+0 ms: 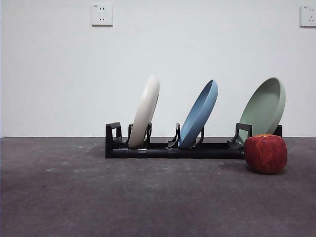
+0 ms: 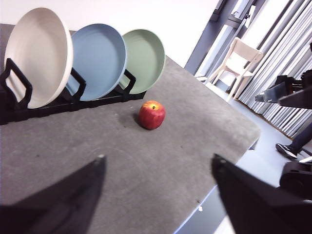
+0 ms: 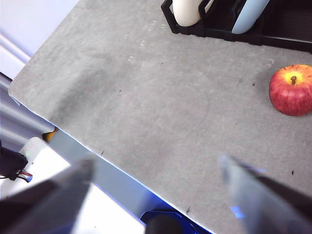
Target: Take the yellow plate from the plate rack,put the plate on the table,take the apple from the table,put the apple in the plate
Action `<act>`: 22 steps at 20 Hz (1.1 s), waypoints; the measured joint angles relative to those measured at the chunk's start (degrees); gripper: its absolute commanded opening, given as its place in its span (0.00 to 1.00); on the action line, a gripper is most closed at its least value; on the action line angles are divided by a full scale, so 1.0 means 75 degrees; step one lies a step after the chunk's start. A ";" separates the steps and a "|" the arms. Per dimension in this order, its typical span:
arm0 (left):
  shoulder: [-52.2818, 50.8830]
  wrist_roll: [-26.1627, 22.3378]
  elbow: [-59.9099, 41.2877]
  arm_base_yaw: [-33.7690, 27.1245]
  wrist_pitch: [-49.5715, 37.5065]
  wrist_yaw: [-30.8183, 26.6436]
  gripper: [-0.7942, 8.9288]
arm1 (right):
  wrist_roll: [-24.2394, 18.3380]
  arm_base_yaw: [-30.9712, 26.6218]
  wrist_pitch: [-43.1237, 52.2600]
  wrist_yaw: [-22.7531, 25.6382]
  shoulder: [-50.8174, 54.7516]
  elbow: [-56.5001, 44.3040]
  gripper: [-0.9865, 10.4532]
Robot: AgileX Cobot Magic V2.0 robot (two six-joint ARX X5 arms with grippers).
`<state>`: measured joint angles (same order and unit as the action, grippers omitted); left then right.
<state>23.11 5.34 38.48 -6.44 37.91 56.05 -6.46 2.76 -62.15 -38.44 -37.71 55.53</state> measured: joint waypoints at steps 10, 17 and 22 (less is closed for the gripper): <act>0.1539 0.0090 0.0484 0.0405 -0.1320 -0.0627 0.75 | 0.0064 0.0000 0.0000 0.0003 -0.0265 0.0000 0.70; 0.4905 0.0099 0.2404 0.2034 -0.2570 -0.2241 0.75 | 0.0090 0.0000 0.0000 -0.0006 -0.0472 0.0000 0.69; 0.7510 0.0093 0.4246 0.2940 -0.3110 -0.3171 0.75 | 0.0093 0.0000 0.0000 -0.0006 -0.0469 0.0000 0.69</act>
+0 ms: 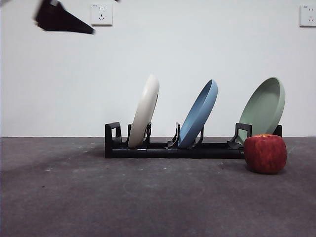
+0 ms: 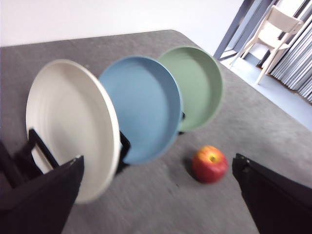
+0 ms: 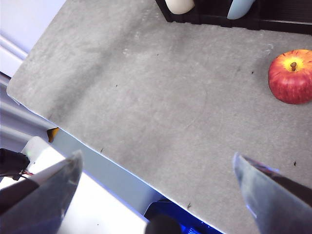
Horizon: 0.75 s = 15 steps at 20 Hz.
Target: Take the yellow plate from the plate rack,put the plate on the table,take the apple from the table,put the apple in the plate
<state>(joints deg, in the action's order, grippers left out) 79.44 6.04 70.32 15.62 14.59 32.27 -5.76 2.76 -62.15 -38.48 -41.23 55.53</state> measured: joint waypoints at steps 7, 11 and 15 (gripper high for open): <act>0.2716 0.0003 0.1900 0.0699 -0.0571 -0.1291 0.75 | 0.0038 0.0000 0.0000 0.0000 -0.0003 0.0000 0.69; 0.3582 0.0213 0.2157 0.0804 -0.1355 -0.1376 0.75 | 0.0090 0.0000 0.0000 0.0000 -0.0003 0.0000 0.69; 0.4162 0.0463 0.2159 0.0839 -0.1437 -0.1515 0.64 | 0.0111 0.0000 0.0000 0.0000 -0.0003 0.0000 0.69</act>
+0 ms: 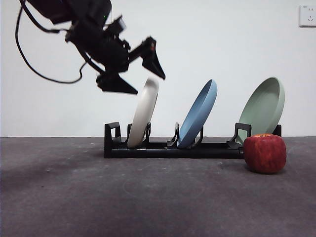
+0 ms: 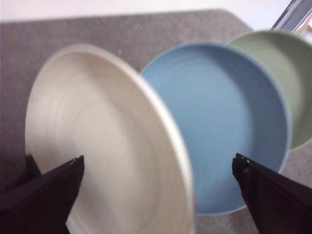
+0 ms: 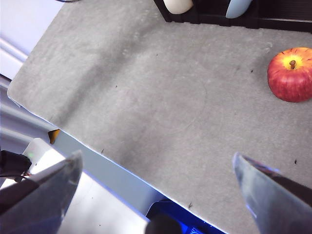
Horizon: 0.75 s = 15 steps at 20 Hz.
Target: Take the yellow plate from the plate rack,put the plate on the table,take the apple from the table,put the apple in the plate
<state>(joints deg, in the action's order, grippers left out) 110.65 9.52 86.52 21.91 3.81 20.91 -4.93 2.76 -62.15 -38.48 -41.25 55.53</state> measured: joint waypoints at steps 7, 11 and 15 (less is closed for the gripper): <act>0.0082 0.0026 0.0006 0.0102 0.0105 0.0035 0.18 | 0.0000 0.0000 0.0000 0.0000 0.0000 0.0000 0.69; 0.0082 0.0029 0.0006 0.0102 0.0105 0.0332 0.07 | 0.0000 0.0000 0.0000 0.0000 0.0000 0.0000 0.69; 0.0076 0.0117 0.0009 0.0114 0.0096 0.0446 0.07 | 0.0000 0.0000 0.0000 0.0000 0.0003 0.0000 0.69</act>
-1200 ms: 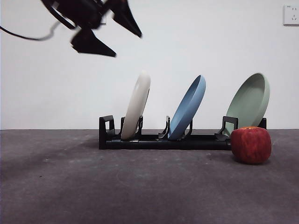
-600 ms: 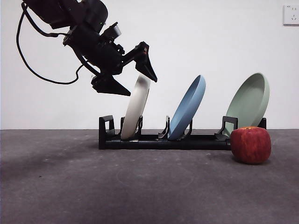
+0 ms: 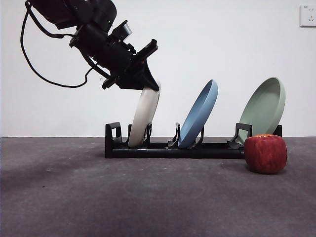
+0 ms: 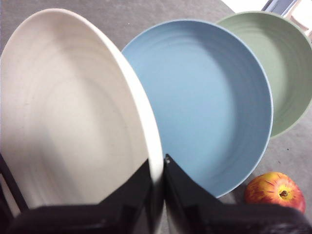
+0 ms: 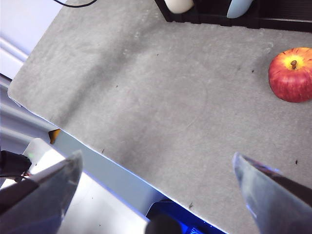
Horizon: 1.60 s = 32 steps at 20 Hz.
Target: Take the yellow plate from the plate rack,put the plate on the table,take the apple from the table,put the apple in the plate
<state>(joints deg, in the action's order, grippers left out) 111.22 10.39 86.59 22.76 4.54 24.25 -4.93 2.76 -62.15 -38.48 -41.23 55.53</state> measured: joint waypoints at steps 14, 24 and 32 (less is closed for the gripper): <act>-0.0898 0.0280 0.0000 -0.0035 0.0105 0.0195 0.07 | 0.0000 0.0000 0.0000 0.0000 -0.0003 0.0000 0.69; -0.3156 -0.2477 0.0000 0.1169 0.4121 -0.1588 0.08 | 0.0003 0.0000 0.0000 0.0000 0.0000 0.0000 0.69; -0.2961 -0.3797 -0.0152 0.4538 0.6484 -0.5630 0.08 | 0.0029 0.0000 0.0000 0.0000 -0.0003 0.0000 0.69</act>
<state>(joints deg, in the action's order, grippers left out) 89.01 -18.09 85.45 56.80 53.17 -17.98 -4.71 2.76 -62.15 -38.48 -41.25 55.53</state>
